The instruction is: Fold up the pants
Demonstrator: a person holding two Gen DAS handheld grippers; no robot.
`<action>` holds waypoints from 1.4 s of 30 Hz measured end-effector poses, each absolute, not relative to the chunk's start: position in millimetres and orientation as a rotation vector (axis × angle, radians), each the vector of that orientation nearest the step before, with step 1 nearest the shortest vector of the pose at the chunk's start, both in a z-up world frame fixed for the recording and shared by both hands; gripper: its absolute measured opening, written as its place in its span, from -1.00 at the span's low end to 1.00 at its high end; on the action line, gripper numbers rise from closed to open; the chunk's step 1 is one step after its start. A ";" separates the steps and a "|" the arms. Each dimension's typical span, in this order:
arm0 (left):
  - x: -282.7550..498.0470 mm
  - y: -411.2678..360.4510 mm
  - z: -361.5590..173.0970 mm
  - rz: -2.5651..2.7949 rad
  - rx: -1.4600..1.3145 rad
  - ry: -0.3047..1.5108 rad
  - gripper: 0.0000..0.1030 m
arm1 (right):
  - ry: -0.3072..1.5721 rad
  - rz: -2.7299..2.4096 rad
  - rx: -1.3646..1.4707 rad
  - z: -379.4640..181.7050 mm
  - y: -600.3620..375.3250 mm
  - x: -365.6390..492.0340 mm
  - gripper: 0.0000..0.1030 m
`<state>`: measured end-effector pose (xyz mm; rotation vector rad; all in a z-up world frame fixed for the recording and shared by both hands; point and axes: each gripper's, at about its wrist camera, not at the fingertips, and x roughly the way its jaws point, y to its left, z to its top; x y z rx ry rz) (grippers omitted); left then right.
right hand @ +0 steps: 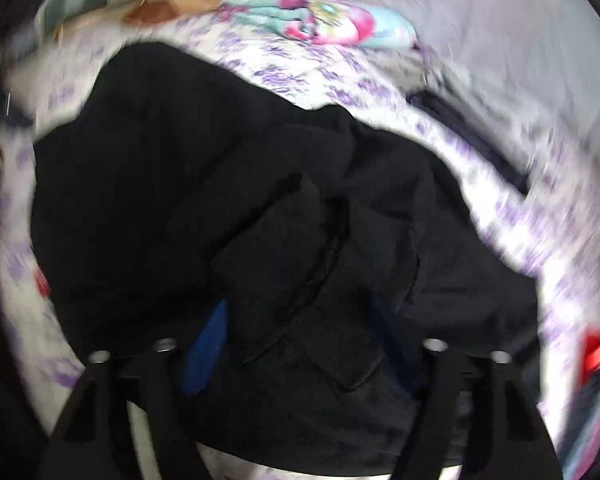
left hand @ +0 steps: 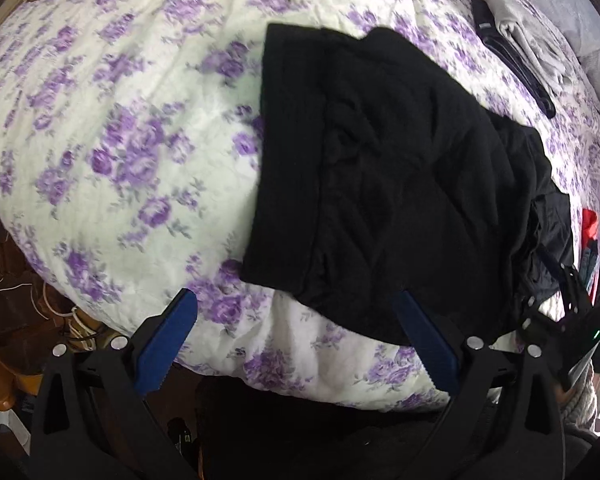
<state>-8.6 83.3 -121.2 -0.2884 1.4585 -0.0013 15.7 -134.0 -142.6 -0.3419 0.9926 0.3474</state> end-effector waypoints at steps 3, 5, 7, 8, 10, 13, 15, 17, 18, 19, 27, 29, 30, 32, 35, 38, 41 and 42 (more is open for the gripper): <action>-8.4 81.3 -137.6 -0.059 -0.326 1.486 0.90 | 1.013 0.376 -0.264 -133.9 -139.7 17.1 -0.45; -10.8 79.7 -150.2 -0.080 -0.339 1.516 0.90 | 1.022 0.375 -0.196 -126.2 -145.6 16.4 -0.55; -11.6 78.8 -157.6 -0.107 -0.367 1.524 0.90 | 1.012 0.363 -0.094 -115.7 -158.3 13.7 -0.66; -10.0 78.8 -159.7 -0.118 -0.388 1.521 0.90 | 1.005 0.350 -0.035 -108.9 -166.4 14.1 -0.67; -8.5 81.0 -160.3 -0.148 -0.439 1.499 0.90 | 0.978 0.320 0.054 -90.1 -183.8 13.4 -0.68; -4.6 86.5 -164.2 -0.157 -0.503 1.471 0.90 | 0.922 0.265 0.200 -57.8 -223.2 13.5 -0.68; -2.8 92.8 -167.7 -0.146 -0.572 1.448 0.90 | 0.871 0.213 0.306 -36.7 -257.9 12.6 -0.68; -2.1 98.6 -172.7 -0.129 -0.646 1.423 0.90 | 0.818 0.142 0.409 -16.6 -296.1 6.5 -0.68; -1.8 101.2 -174.8 -0.118 -0.676 1.411 0.90 | 0.789 0.103 0.455 -7.8 -317.6 1.9 -0.68; -2.6 102.9 -176.2 -0.109 -0.697 1.399 0.90 | 0.759 0.058 0.505 1.1 -340.1 -3.1 -0.68; -17.8 123.0 -171.3 -0.176 -0.756 1.355 0.90 | 0.627 -0.209 0.720 19.5 -456.8 -73.1 -0.69; -19.6 132.5 -171.3 -0.162 -0.782 1.346 0.89 | 0.615 -0.250 0.772 14.9 -474.0 -90.2 -0.69; -19.1 134.6 -170.7 -0.151 -0.798 1.336 0.89 | 0.603 -0.263 0.803 12.7 -483.1 -95.5 -0.72; -13.4 132.8 -168.8 -0.128 -0.811 1.324 0.89 | 0.570 -0.294 0.845 12.2 -497.4 -110.6 -0.76; -1.5 129.6 -162.6 -0.096 -0.800 1.314 0.89 | 0.575 -0.328 0.838 14.6 -507.9 -118.1 -0.76; 10.7 130.8 -151.3 -0.091 -0.815 1.245 0.78 | 0.710 -0.454 0.666 7.2 -506.9 -111.4 -0.57; 30.4 130.0 -141.8 -0.096 -0.767 1.223 0.60 | 0.711 -0.526 0.579 0.7 -501.3 -117.9 0.10; 33.9 131.2 -142.4 -0.093 -0.763 1.235 0.60 | 0.709 -0.484 0.607 -4.3 -498.4 -119.6 0.10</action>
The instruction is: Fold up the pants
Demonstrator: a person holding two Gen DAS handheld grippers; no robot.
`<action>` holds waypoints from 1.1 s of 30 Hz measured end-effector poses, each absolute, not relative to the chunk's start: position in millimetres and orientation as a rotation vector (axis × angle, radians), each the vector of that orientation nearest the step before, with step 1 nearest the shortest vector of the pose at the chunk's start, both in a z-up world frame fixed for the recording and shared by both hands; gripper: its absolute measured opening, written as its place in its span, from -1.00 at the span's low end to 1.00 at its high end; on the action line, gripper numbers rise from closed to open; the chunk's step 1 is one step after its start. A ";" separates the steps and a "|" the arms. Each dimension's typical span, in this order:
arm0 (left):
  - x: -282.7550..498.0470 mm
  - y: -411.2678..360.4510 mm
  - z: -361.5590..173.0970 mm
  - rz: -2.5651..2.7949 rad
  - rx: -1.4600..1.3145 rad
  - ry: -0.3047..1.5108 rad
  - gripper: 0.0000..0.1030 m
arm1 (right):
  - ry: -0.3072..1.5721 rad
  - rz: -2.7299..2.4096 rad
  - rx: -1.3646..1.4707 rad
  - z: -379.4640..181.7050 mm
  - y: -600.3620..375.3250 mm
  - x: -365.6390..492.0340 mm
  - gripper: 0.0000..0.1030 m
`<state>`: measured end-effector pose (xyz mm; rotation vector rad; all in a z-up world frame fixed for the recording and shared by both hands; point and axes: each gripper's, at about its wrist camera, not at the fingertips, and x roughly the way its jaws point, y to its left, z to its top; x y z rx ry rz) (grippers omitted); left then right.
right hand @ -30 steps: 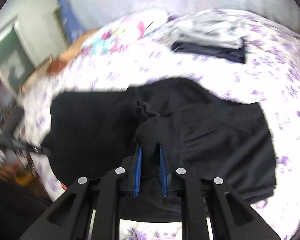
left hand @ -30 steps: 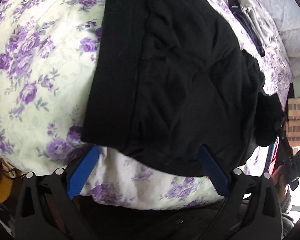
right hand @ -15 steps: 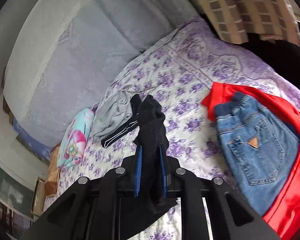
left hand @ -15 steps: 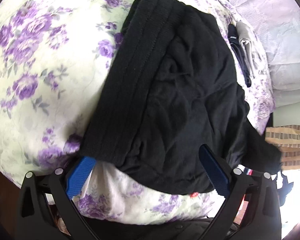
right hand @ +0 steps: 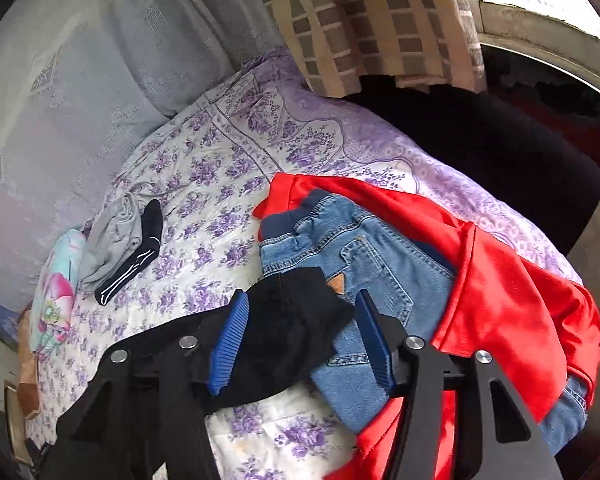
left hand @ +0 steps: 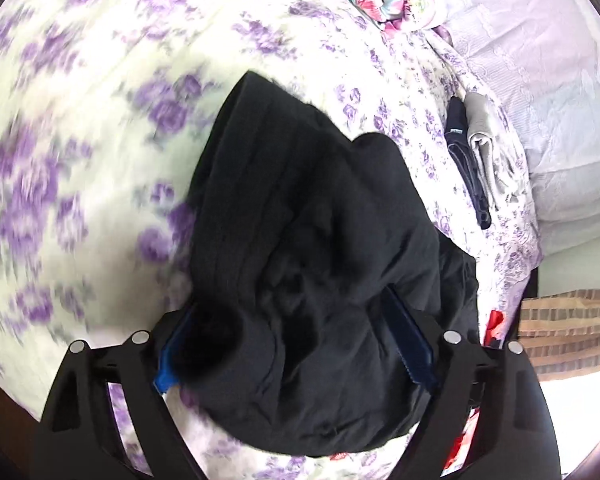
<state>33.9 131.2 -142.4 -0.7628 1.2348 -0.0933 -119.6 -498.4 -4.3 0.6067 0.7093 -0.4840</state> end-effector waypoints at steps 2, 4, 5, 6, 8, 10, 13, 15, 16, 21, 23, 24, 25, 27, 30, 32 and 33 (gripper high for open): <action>34.0 130.4 -146.5 -0.087 -0.756 1.265 0.54 | 0.740 -0.387 0.681 -21.6 -488.2 -116.5 0.10; 30.6 122.9 -150.1 -0.096 -0.743 1.302 0.53 | 0.825 -0.303 0.746 -49.8 -470.7 -109.4 0.10; 25.9 124.1 -150.5 -0.108 -0.750 1.315 0.53 | 0.849 -0.277 0.783 -64.4 -460.8 -108.1 0.10; 20.9 123.7 -150.8 -0.114 -0.755 1.327 0.55 | 0.874 -0.251 0.823 -79.3 -451.9 -106.2 0.10; 11.1 124.7 -150.6 -0.104 -0.759 1.335 0.55 | 0.911 -0.198 0.893 -105.1 -435.2 -101.1 0.10; -4.7 128.4 -153.5 -0.103 -0.782 1.350 0.60 | 0.920 -0.169 0.932 -121.8 -427.6 -92.9 0.10; -15.0 122.8 -160.0 -0.087 -0.823 1.369 0.63 | 0.848 -0.175 0.957 -128.8 -438.3 -73.5 0.25; -19.9 115.2 -160.7 -0.090 -0.833 1.353 0.64 | 0.808 -0.184 0.961 -130.3 -452.9 -53.5 0.36; -19.9 111.7 -161.0 -0.088 -0.824 1.349 0.66 | 0.800 -0.176 0.972 -131.6 -461.3 -42.2 0.36; -22.8 108.8 -168.4 -0.033 -0.842 1.313 0.71 | 0.835 -0.096 0.976 -134.7 -473.9 -4.1 -0.69; -25.4 112.5 -168.0 0.000 -0.883 1.275 0.51 | 0.831 -0.096 0.923 -124.1 -470.8 -3.2 -0.83; -26.1 114.7 -164.9 0.015 -0.892 1.253 0.26 | 0.827 -0.088 0.920 -119.7 -470.5 -3.8 -0.85; -25.4 115.9 -162.1 0.013 -0.894 1.239 0.14 | 0.822 -0.083 0.923 -114.8 -470.5 -5.3 -0.85; -23.5 119.6 -154.6 -0.013 -0.900 1.209 -0.44 | 0.811 -0.074 0.934 -103.9 -472.8 -7.7 -0.85; -17.0 129.0 -138.8 -0.070 -0.909 1.160 -0.72 | 0.783 -0.074 0.932 -86.4 -474.4 -14.2 -0.85; -10.1 134.5 -129.8 -0.091 -0.911 1.134 -0.72 | 0.762 -0.074 0.930 -74.6 -473.4 -20.1 -0.85; -4.9 137.3 -126.3 -0.103 -0.910 1.127 -0.73 | 0.752 -0.078 0.929 -69.4 -472.5 -24.2 -0.85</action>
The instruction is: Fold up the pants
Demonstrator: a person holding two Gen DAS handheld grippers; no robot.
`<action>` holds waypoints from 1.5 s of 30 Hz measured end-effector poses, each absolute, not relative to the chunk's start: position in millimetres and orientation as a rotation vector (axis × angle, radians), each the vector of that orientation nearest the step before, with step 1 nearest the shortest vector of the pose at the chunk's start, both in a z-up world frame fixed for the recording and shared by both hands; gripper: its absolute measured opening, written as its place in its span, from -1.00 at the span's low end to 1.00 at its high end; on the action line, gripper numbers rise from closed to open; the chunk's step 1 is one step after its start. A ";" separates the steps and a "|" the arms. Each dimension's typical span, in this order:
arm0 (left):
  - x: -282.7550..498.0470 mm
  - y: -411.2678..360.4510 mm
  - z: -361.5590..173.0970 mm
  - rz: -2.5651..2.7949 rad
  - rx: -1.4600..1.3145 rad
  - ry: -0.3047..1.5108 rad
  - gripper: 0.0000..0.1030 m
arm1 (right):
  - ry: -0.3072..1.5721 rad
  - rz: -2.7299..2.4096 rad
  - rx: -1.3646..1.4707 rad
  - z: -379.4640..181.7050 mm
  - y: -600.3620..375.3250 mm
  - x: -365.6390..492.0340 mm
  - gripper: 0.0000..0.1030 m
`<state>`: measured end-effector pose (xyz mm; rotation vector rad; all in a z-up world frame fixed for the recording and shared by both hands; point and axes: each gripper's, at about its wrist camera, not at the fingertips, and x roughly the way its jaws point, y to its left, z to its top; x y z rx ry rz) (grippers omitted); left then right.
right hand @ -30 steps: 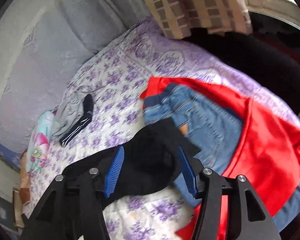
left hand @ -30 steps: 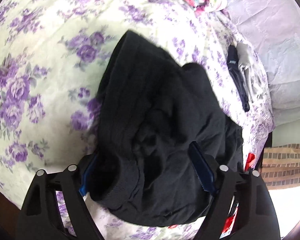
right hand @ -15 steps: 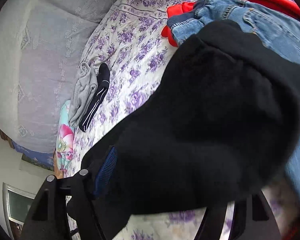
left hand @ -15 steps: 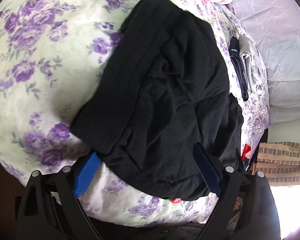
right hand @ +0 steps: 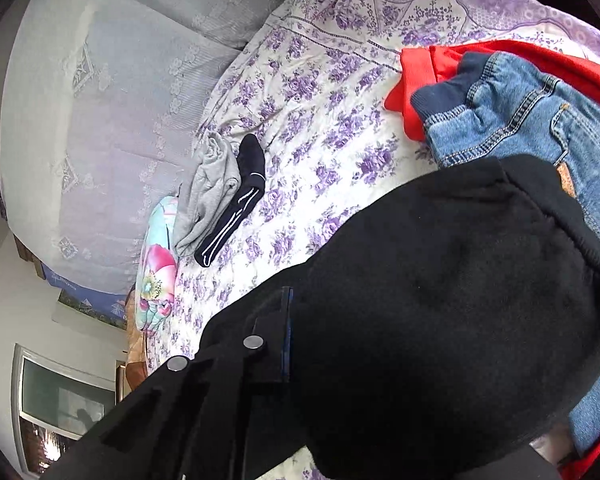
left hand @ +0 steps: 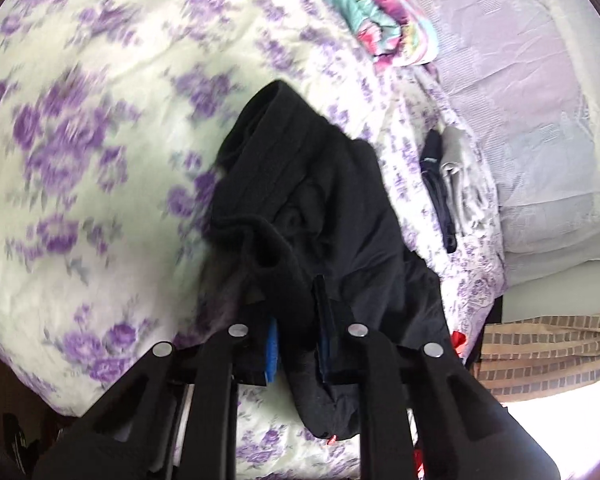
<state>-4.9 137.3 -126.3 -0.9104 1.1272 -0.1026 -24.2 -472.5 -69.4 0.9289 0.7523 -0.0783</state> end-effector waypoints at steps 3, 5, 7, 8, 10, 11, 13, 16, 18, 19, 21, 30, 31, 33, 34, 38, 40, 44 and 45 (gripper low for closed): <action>5.6 143.1 -119.9 -0.145 -0.940 1.115 -0.73 | 0.719 -0.087 0.940 -54.3 -468.7 -37.3 -0.85; 12.4 144.4 -111.8 -0.171 -0.941 1.106 -0.74 | 0.698 -0.089 0.945 -41.3 -466.3 -48.5 -0.85; 19.1 147.7 -95.7 -0.214 -0.932 1.077 -0.74 | 0.678 -0.082 0.965 -29.2 -463.2 -61.7 -0.85; 23.5 148.8 -85.3 -0.230 -0.919 1.062 -0.74 | 0.678 -0.081 0.966 -23.1 -460.8 -68.1 -0.85; 28.4 153.8 -68.4 -0.254 -0.906 1.036 -0.74 | 0.683 -0.088 0.949 -12.3 -454.6 -82.9 -0.86; 29.6 156.3 -61.7 -0.262 -0.900 1.027 -0.74 | 0.687 -0.095 0.940 -8.6 -452.5 -91.8 -0.86; 32.8 163.8 -50.6 -0.271 -0.887 1.008 -0.74 | 0.727 -0.104 0.920 -10.6 -452.2 -104.1 -0.85; 36.6 173.0 -56.2 -0.255 -0.888 1.031 -0.74 | 0.799 -0.162 0.960 -38.3 -456.1 -116.1 -0.79; 33.6 177.8 -65.3 -0.252 -0.946 1.047 -0.74 | 0.828 -0.155 0.997 -49.7 -455.8 -117.4 -0.70; 32.2 178.3 -66.4 -0.262 -0.968 1.045 -0.74 | 0.864 -0.148 1.025 -59.6 -453.6 -118.0 -0.57; 30.1 176.9 -64.7 -0.273 -0.968 1.047 -0.74 | 0.929 -0.164 1.008 -73.1 -443.2 -125.8 -0.16; 46.9 169.5 -51.4 -0.293 -0.930 1.067 -0.74 | 0.984 -0.206 1.051 -87.5 -445.3 -169.2 -0.08; 49.7 167.4 -51.2 -0.299 -0.922 1.073 -0.74 | 0.979 -0.212 1.063 -88.1 -445.5 -177.2 -0.07; 55.7 163.0 -52.0 -0.307 -0.904 1.088 -0.74 | 0.957 -0.217 1.098 -89.9 -443.4 -192.1 -0.09; 58.0 161.3 -52.7 -0.311 -0.897 1.095 -0.74 | 0.947 -0.213 1.109 -90.3 -440.2 -197.6 -0.15; 64.6 157.6 -50.2 -0.347 -0.887 1.109 -0.74 | 0.860 -0.191 1.077 -76.1 -417.8 -204.8 -0.91; 65.6 158.1 -43.7 -0.375 -0.879 1.102 -0.74 | 0.813 -0.159 1.057 -59.5 -405.7 -199.2 -0.92; 66.6 168.0 -28.7 -0.428 -0.889 1.074 -0.74 | 0.675 -0.112 1.110 -22.7 -402.9 -195.8 -0.92; 66.6 172.9 -25.1 -0.439 -0.896 1.066 -0.74 | 0.641 -0.116 1.136 -16.5 -405.9 -199.5 -0.92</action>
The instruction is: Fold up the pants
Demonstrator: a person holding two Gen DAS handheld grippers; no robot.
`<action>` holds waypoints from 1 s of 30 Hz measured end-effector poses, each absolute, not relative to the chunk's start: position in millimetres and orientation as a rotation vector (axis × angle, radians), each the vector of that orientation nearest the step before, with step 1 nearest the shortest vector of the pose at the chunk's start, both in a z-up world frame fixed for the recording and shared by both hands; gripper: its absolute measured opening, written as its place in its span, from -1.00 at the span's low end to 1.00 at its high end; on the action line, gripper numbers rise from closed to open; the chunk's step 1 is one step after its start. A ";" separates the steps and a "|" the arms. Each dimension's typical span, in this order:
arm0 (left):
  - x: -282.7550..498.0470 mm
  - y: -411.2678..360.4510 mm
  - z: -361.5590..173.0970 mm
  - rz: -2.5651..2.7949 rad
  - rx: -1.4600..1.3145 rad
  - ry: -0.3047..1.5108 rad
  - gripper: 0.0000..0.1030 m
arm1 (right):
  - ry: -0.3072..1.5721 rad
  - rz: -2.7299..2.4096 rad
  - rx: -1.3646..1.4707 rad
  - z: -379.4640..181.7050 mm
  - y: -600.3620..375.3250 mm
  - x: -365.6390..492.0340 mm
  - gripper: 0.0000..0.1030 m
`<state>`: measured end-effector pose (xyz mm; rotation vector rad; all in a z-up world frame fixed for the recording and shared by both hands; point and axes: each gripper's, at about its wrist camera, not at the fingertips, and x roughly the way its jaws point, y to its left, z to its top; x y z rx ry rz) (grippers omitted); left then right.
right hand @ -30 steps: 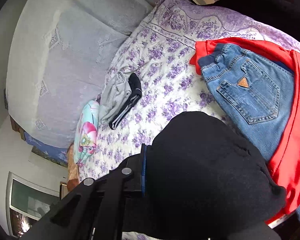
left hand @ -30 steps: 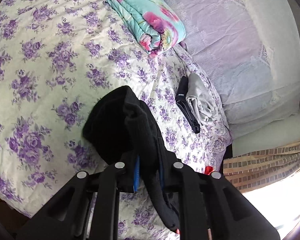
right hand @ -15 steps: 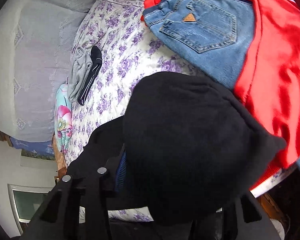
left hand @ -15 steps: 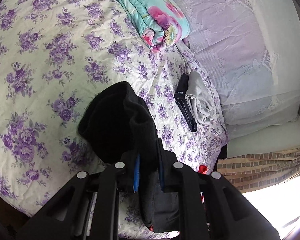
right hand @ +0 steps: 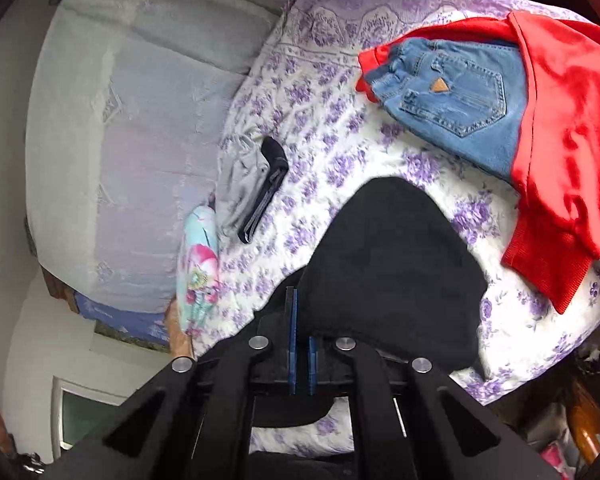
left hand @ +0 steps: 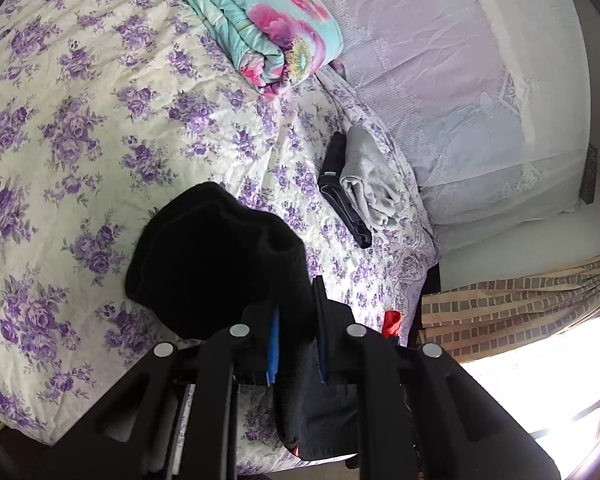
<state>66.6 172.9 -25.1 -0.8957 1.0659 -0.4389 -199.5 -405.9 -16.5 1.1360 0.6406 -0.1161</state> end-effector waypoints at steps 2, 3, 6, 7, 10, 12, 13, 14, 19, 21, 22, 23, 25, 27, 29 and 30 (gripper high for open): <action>66.8 182.7 -19.9 -0.452 -0.923 1.053 -0.74 | 0.589 -0.140 1.198 -9.5 -413.6 -208.5 -0.92; 67.0 189.4 -16.7 -0.456 -0.944 1.042 -0.74 | 0.568 -0.149 1.219 -6.2 -414.4 -210.9 -0.92; 70.2 203.7 -5.3 -0.461 -0.971 1.010 -0.74 | 0.548 -0.153 1.257 0.7 -417.4 -210.8 -0.89; 73.1 206.3 -1.8 -0.459 -0.972 1.000 -0.74 | 0.579 -0.174 1.241 0.8 -421.0 -207.4 -0.88; 85.8 203.1 -1.9 -0.439 -0.968 0.997 -0.74 | 0.663 -0.230 1.209 -14.4 -436.9 -188.6 -0.88; 93.5 196.6 -6.8 -0.416 -0.979 1.007 -0.74 | 0.690 -0.229 1.220 -28.6 -447.8 -170.7 -0.85; 95.8 193.9 -10.1 -0.403 -0.989 1.015 -0.74 | 0.715 -0.243 1.234 -35.9 -454.7 -162.2 -0.85; 98.0 190.4 -13.0 -0.393 -0.991 1.026 -0.74 | 0.733 -0.256 1.248 -42.1 -459.6 -155.5 -0.85; 109.6 184.8 -20.9 -0.371 -0.990 1.045 -0.74 | 0.776 -0.255 1.228 -47.6 -472.1 -131.3 -0.64; 116.6 182.8 -21.9 -0.376 -0.978 1.052 -0.74 | 0.801 -0.268 1.202 -46.3 -471.3 -131.1 -0.40; 119.7 181.6 -22.5 -0.381 -0.972 1.057 -0.74 | 0.809 -0.275 1.206 -47.2 -471.0 -133.8 -0.19; 122.8 180.7 -23.3 -0.387 -0.967 1.062 -0.74 | 0.814 -0.288 1.217 -48.3 -470.6 -139.5 0.11; 128.5 179.3 -25.7 -0.401 -0.965 1.073 -0.74 | 0.809 -0.326 1.230 -47.7 -468.8 -155.7 0.12; 132.3 178.1 -27.4 -0.418 -0.961 1.081 -0.74 | 0.795 -0.344 1.238 -47.5 -463.3 -172.8 0.13; 135.4 177.6 -28.4 -0.433 -0.956 1.087 -0.74 | 0.786 -0.357 1.239 -46.6 -454.0 -189.2 0.14; 137.3 177.6 -29.0 -0.443 -0.953 1.090 -0.74 | 0.775 -0.355 1.246 -46.5 -447.9 -197.2 0.13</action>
